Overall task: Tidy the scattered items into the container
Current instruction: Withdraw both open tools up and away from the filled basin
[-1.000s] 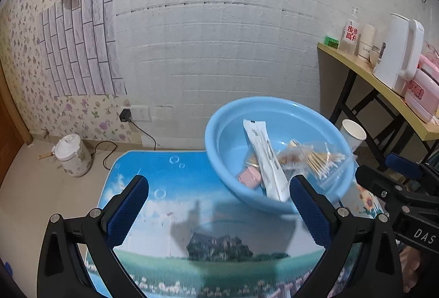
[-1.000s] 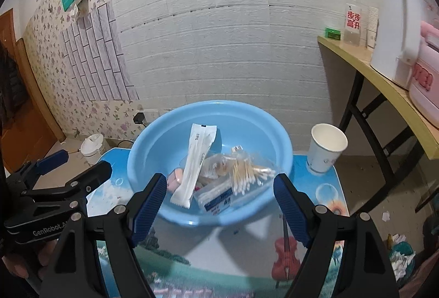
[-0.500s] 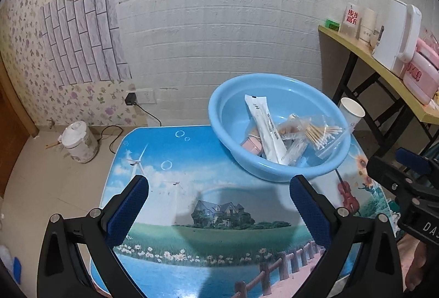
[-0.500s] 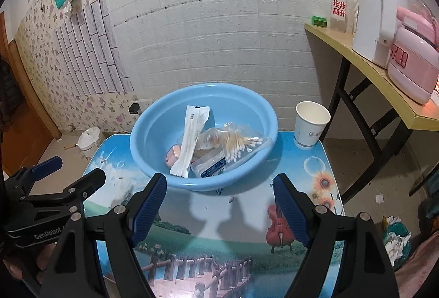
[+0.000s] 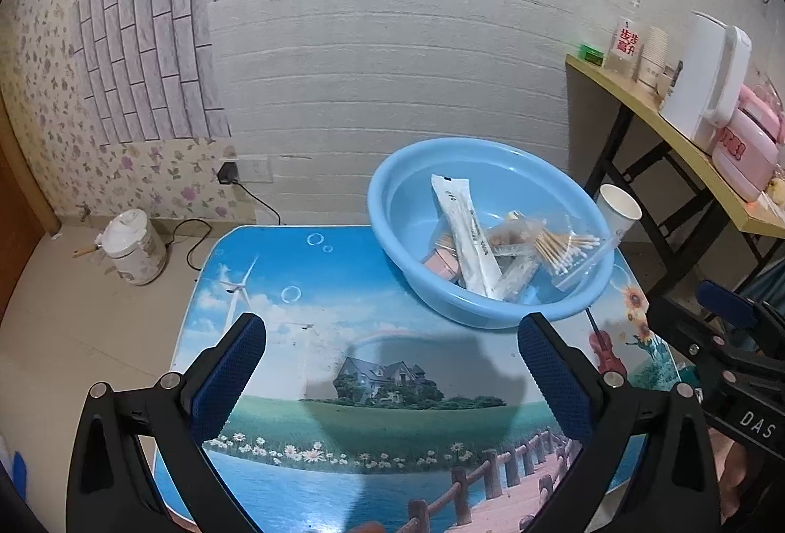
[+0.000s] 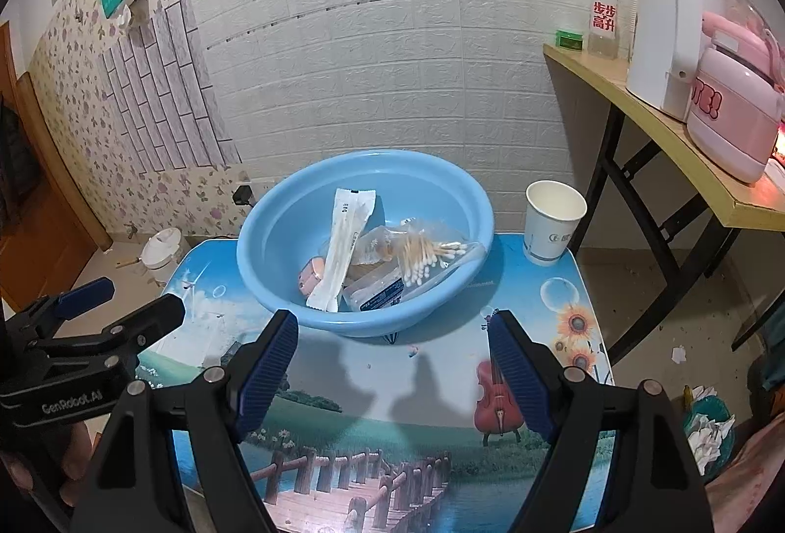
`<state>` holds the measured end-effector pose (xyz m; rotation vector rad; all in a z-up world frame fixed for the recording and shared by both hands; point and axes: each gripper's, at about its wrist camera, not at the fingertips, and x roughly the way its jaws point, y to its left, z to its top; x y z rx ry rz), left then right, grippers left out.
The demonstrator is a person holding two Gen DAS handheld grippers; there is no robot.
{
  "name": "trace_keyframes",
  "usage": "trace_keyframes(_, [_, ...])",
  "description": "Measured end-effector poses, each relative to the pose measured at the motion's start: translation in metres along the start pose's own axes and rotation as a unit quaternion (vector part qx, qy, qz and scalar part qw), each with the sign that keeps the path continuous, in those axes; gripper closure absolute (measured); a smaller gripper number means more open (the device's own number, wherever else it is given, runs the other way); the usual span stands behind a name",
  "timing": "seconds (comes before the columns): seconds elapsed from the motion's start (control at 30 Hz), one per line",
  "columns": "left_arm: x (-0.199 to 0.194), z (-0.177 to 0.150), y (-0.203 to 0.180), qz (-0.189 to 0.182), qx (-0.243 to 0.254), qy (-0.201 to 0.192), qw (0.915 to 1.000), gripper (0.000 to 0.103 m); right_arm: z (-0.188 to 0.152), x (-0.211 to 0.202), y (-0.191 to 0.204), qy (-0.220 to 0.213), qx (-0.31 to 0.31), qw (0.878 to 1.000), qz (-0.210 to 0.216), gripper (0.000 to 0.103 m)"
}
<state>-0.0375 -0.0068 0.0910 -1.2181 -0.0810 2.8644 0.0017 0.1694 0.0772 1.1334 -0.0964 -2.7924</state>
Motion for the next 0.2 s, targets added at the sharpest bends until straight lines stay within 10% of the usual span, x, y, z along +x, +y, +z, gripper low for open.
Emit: trace_keyframes(0.2, [-0.0046,-0.0021,-0.0039,0.005,0.015,-0.024,0.9996,0.0,-0.0009,-0.0003,-0.0014,-0.003,0.006,1.0,-0.002,0.021])
